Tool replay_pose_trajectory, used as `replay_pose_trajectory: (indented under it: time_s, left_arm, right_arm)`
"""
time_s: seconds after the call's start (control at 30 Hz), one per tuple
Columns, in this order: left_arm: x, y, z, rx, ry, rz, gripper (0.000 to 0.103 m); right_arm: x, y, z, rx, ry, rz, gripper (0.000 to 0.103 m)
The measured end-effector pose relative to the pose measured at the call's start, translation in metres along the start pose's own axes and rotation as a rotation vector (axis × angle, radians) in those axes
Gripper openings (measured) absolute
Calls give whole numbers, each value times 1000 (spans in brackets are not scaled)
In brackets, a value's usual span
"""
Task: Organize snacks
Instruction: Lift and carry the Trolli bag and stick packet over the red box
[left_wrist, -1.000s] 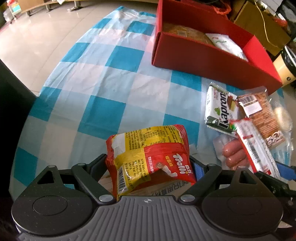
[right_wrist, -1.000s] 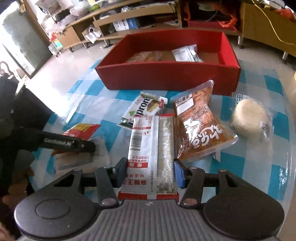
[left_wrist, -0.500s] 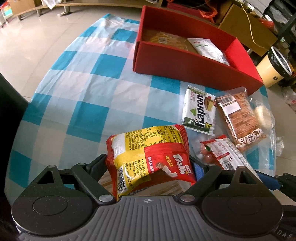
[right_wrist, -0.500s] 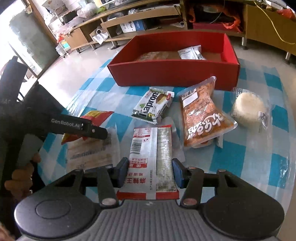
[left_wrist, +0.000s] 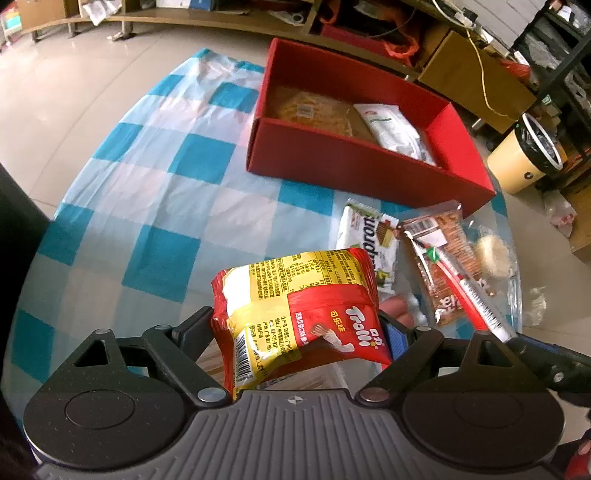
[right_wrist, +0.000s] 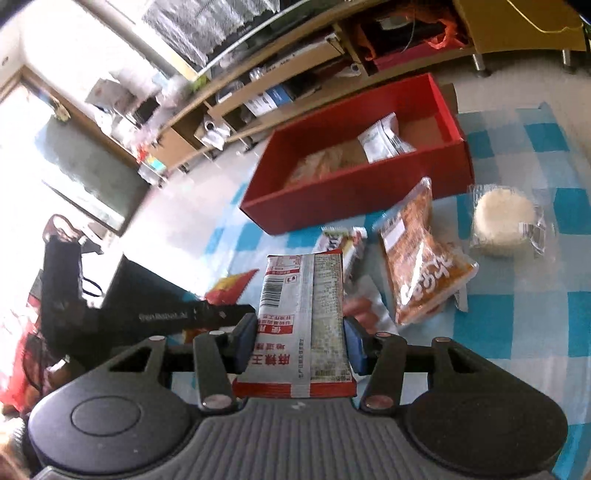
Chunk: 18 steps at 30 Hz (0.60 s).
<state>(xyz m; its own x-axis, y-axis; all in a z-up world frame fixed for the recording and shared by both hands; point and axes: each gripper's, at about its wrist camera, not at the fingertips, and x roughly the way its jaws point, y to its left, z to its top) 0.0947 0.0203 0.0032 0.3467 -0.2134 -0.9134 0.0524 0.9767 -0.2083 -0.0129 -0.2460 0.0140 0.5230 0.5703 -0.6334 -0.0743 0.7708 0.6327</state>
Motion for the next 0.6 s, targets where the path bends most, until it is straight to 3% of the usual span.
replay_pose_trajectory:
  time_s: [0.6]
  left_arm:
    - [-15, -35, 60, 6, -109, -36, 92]
  right_arm:
    - [-13, 2, 54, 32, -135, 58, 48]
